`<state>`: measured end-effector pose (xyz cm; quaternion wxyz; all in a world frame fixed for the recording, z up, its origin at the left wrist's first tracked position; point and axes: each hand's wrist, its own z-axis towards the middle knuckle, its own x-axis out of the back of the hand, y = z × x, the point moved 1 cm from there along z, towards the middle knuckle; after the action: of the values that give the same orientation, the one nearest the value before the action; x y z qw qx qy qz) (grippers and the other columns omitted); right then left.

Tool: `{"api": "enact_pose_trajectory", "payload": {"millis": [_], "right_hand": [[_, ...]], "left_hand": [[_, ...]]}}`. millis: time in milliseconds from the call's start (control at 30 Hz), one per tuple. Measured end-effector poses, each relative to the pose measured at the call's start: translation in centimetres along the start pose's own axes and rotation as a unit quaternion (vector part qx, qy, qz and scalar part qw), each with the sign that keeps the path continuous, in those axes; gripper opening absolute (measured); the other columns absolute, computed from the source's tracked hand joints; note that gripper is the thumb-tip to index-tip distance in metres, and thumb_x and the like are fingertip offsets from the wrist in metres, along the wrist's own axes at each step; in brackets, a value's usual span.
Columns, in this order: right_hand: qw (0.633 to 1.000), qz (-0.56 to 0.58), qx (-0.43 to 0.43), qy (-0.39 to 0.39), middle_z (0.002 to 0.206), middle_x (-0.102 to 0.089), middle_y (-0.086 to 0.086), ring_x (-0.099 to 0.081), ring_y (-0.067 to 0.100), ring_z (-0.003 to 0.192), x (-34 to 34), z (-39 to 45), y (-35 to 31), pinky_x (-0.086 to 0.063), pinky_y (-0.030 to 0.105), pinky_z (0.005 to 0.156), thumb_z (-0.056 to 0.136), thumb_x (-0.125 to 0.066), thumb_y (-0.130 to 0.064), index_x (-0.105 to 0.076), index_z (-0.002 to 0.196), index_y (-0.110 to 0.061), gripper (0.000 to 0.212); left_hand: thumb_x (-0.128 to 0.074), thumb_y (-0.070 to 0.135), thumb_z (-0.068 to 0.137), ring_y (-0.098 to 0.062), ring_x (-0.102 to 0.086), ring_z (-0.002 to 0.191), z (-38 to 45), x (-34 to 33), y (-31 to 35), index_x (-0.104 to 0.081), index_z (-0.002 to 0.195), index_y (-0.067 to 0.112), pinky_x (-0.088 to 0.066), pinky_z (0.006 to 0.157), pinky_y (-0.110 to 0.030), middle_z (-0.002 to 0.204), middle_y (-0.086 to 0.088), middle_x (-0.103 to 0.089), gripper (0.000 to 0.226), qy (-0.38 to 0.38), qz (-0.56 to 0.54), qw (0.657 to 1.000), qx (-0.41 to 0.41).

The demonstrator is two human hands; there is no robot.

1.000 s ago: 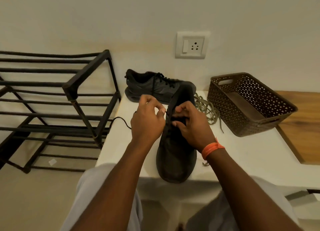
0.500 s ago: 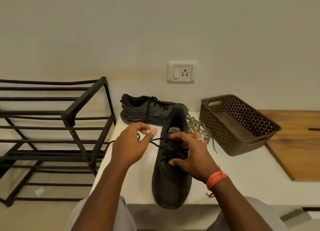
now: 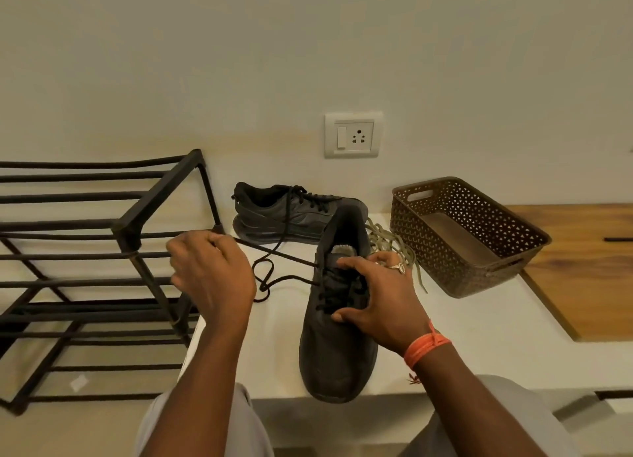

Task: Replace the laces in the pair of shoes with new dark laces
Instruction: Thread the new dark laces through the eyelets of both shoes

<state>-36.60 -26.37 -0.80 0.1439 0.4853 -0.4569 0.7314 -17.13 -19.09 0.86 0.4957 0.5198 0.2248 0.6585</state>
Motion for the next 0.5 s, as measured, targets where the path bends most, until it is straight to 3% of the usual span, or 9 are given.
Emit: {"api": "enact_pose_trajectory", "payload": {"millis": [67, 133, 233, 333, 400, 500], "right_hand": [[0.999, 0.042, -0.008, -0.002, 0.14, -0.04, -0.003, -0.031, 0.019, 0.133, -0.1, -0.3, 0.0, -0.032, 0.034, 0.111, 0.063, -0.087, -0.042, -0.047, 0.135, -0.037, 0.083], [0.996, 0.084, -0.01, 0.003, 0.141, -0.037, -0.003, -0.035, 0.019, 0.132, -0.1, -0.4, -0.1, -0.035, 0.035, 0.111, 0.06, -0.09, -0.037, -0.05, 0.131, -0.037, 0.082], [0.992, 0.118, 0.01, 0.053, 0.149, -0.038, -0.007, -0.034, 0.018, 0.136, -0.3, -0.5, 0.3, -0.042, 0.042, 0.108, 0.059, -0.091, -0.031, -0.058, 0.119, -0.036, 0.069], [0.984, 0.122, -0.025, 0.124, 0.152, -0.026, -0.006, -0.035, 0.021, 0.136, -0.9, -0.4, 0.5, -0.046, 0.041, 0.105, 0.054, -0.093, -0.034, -0.061, 0.112, -0.037, 0.066], [0.982, 0.122, -0.058, 0.132, 0.142, -0.031, -0.005, -0.045, 0.021, 0.124, -1.2, -0.3, 0.7, -0.051, 0.038, 0.099, 0.054, -0.093, -0.036, -0.057, 0.118, -0.035, 0.074], [0.981, 0.141, -0.071, 0.114, 0.11, -0.052, -0.007, -0.057, 0.01, 0.091, -2.0, -0.6, 0.7, -0.054, 0.026, 0.078, 0.062, -0.09, -0.031, -0.046, 0.119, -0.033, 0.072]], "left_hand": [[-0.047, 0.018, 0.095, -0.027, -0.047, 0.116, -0.7, -0.3, 0.0, -0.051, 0.108, 0.01, -0.027, 0.106, -0.044, 0.125, -0.013, -0.045, 0.016, -0.032, 0.02, 0.999, -0.031], [-0.057, 0.015, 0.089, -0.023, -0.042, 0.126, -1.2, -0.7, 0.2, -0.051, 0.116, 0.015, -0.024, 0.11, -0.044, 0.131, -0.007, -0.044, 0.027, -0.07, 0.022, 0.993, -0.087], [-0.057, 0.016, 0.092, -0.019, -0.049, 0.123, -2.1, -2.3, 0.6, -0.05, 0.129, 0.023, -0.027, 0.11, -0.042, 0.13, 0.001, -0.055, 0.038, -0.241, 0.031, 0.953, -0.184], [-0.053, 0.024, 0.097, -0.022, -0.054, 0.121, -3.4, -3.8, 0.5, -0.035, 0.144, 0.028, -0.038, 0.109, -0.044, 0.128, 0.0, -0.062, 0.05, -0.385, 0.046, 0.902, -0.189], [-0.055, 0.026, 0.096, -0.022, -0.058, 0.116, -3.5, -4.2, 0.7, -0.035, 0.144, 0.027, -0.043, 0.105, -0.046, 0.122, 0.0, -0.066, 0.052, -0.38, 0.059, 0.905, -0.182], [-0.057, 0.032, 0.095, -0.017, -0.063, 0.103, -3.3, -4.0, 0.8, -0.055, 0.128, 0.027, -0.042, 0.104, -0.041, 0.112, 0.004, -0.069, 0.033, -0.329, 0.107, 0.911, -0.223]]}}
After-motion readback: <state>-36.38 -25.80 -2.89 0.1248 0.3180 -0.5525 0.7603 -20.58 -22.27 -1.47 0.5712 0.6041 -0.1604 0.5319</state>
